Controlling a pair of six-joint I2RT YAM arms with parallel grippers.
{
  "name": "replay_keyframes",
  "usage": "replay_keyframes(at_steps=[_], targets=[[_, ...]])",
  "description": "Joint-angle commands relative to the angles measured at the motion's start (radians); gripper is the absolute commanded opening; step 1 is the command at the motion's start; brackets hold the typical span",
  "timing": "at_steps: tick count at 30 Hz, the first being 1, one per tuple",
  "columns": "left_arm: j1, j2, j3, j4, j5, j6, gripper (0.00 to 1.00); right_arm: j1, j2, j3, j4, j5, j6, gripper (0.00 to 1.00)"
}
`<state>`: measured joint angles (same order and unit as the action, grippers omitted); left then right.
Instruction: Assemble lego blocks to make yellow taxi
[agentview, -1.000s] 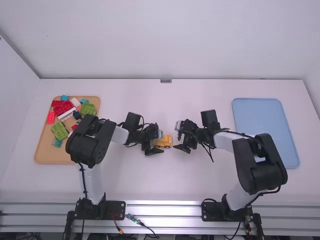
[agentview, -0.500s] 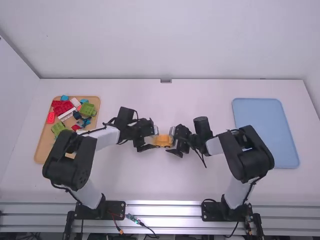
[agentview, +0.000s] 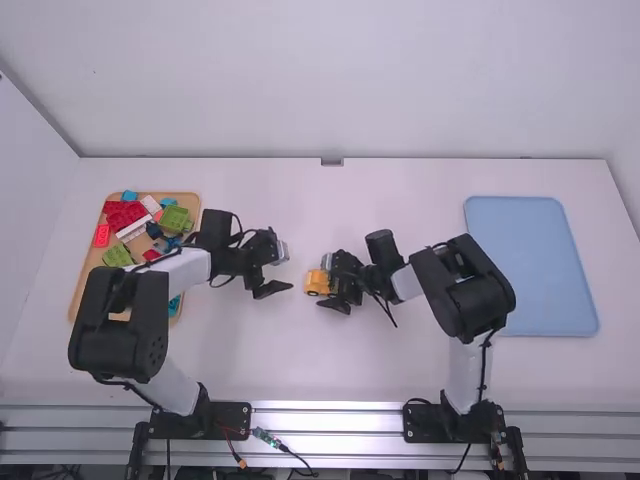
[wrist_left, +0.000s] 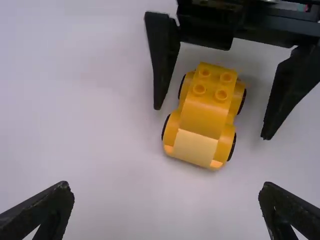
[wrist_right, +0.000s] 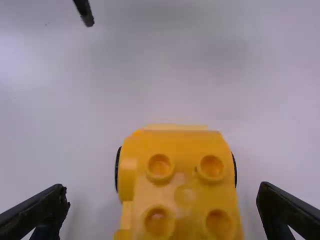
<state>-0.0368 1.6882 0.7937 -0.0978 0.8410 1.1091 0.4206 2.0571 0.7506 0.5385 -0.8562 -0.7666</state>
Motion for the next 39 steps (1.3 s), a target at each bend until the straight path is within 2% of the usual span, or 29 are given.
replay_keyframes(at_steps=[1, 4, 6, 7, 10, 12, 13, 19, 24, 28, 31, 34, 35, 39], targets=[[-0.001, -0.021, -0.03, 0.008, 0.038, 0.021, 0.99, 0.0, 0.025, 0.029, -0.003, -0.04, 0.011, 0.99], [-0.002, -0.021, -0.041, 0.038, 0.038, -0.006, 0.99, -0.001, 0.031, 0.029, 0.001, -0.037, 0.011, 0.96], [-0.002, -0.021, -0.054, 0.068, 0.038, -0.005, 1.0, 0.0, 0.034, 0.029, 0.008, -0.036, 0.012, 0.82], [-0.003, -0.021, -0.056, 0.071, 0.038, -0.006, 0.99, -0.001, 0.035, 0.03, 0.006, -0.035, 0.012, 0.79], [-0.003, -0.021, -0.062, 0.093, 0.037, -0.04, 0.99, 0.0, 0.052, 0.041, 0.012, -0.035, 0.038, 0.61], [-0.002, -0.021, -0.062, 0.098, 0.038, -0.046, 0.99, 0.0, 0.063, 0.049, 0.011, -0.041, 0.038, 0.6], [-0.001, -0.021, -0.062, 0.098, 0.037, -0.046, 0.99, 0.0, 0.073, 0.055, 0.011, -0.042, 0.039, 0.54], [-0.002, -0.021, -0.062, 0.098, 0.037, -0.046, 0.99, -0.001, 0.079, 0.064, 0.005, -0.042, 0.052, 0.42], [-0.002, -0.021, -0.062, 0.098, 0.038, -0.046, 0.99, -0.014, 0.056, 0.062, -0.005, -0.034, 0.056, 0.43], [-0.002, -0.021, -0.063, 0.098, 0.037, -0.045, 0.99, -0.05, -0.016, 0.061, -0.073, -0.034, 0.055, 0.43], [-0.002, -0.021, -0.064, 0.098, 0.037, -0.046, 0.99, -0.096, -0.103, 0.06, -0.153, -0.019, 0.051, 0.43], [-0.003, -0.021, -0.064, 0.099, 0.038, -0.046, 0.99, -0.164, -0.201, 0.06, -0.237, 0.068, 0.021, 0.42], [-0.003, -0.021, -0.064, 0.099, 0.038, -0.046, 0.99, -0.164, -0.201, 0.06, -0.237, 0.068, 0.021, 0.42], [-0.003, -0.021, -0.064, 0.098, 0.037, -0.046, 0.99, -0.261, -0.312, 0.06, -0.316, 0.167, 0.023, 0.42]])
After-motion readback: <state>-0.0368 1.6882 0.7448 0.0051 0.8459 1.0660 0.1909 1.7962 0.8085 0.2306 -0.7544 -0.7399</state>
